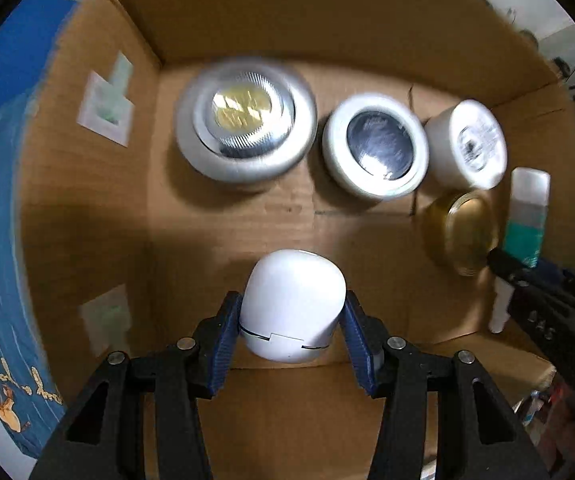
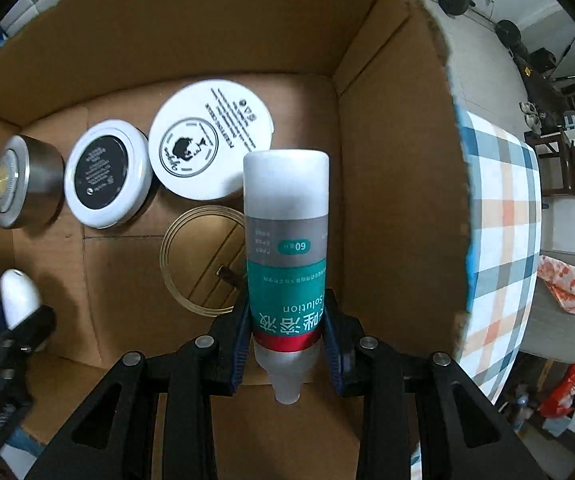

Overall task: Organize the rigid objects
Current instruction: 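Lower the white case and teal bottle into the box and open both tools, then lift both tools out of the box toward the bed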

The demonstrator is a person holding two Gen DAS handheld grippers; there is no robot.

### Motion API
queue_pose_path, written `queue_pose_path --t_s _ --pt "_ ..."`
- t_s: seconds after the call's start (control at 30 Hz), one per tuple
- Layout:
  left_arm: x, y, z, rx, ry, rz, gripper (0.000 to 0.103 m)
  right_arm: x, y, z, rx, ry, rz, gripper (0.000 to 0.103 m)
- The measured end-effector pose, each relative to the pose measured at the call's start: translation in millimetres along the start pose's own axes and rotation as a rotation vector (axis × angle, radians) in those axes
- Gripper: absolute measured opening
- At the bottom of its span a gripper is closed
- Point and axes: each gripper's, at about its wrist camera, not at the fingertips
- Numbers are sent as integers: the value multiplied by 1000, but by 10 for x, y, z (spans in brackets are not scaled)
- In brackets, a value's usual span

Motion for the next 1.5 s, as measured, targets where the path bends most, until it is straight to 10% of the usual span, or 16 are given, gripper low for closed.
queue_pose_path --t_s 0.53,0.73,1.0,1.5 --pt "29 -87 315 -2 -70 -6 55 46 23 56 -11 -23 45 37" --pt "-26 -170 136 -5 -44 -20 65 -35 -20 -45 5 -17 35 60" --pt "-206 -345 -275 29 92 -44 92 -320 -121 -270 94 27 -6 95" --pt "-747 -456 -1180 64 330 -72 102 -859 -119 -754 183 135 -11 103"
Point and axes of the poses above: each gripper's, at about its wrist camera, not at the fingertips, and z roughly the way its jaws point, y to its right, x to its top, and after that the axes turned 8 degrees about x, right-handed
